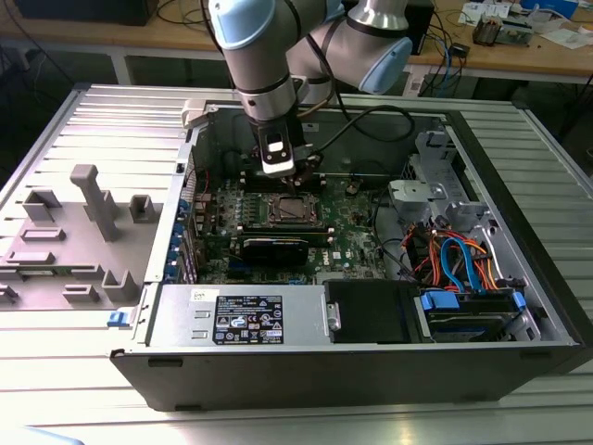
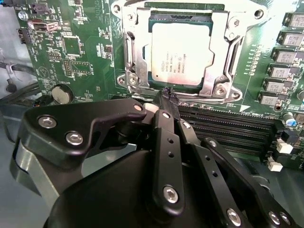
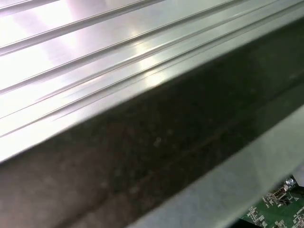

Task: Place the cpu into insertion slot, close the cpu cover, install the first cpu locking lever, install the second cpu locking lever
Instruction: 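Install the first cpu locking lever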

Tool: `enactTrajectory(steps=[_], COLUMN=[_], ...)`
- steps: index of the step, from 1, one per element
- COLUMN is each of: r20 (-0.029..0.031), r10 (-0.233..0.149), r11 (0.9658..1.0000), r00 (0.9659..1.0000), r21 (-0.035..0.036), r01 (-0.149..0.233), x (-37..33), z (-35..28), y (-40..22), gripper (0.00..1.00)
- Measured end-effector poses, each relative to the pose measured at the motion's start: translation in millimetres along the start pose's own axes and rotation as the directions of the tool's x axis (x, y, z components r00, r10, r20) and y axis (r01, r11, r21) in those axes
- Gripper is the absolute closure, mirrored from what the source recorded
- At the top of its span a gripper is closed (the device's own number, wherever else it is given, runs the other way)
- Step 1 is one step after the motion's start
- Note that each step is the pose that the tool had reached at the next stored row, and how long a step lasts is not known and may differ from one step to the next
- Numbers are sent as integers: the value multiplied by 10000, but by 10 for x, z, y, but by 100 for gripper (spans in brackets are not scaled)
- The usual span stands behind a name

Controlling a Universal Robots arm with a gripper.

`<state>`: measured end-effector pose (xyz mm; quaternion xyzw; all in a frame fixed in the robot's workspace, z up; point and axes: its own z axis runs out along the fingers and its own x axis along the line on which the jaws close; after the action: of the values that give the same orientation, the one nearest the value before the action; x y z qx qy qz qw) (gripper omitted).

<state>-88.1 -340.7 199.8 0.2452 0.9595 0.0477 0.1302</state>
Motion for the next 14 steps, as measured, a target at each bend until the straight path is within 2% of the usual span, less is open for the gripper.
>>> enactTrajectory(steps=[14], r20=[3], r10=[8], r11=[10000], r00=[10000], r21=[6], r01=[-8], x=[4], z=[-18], y=[22], gripper=[89])
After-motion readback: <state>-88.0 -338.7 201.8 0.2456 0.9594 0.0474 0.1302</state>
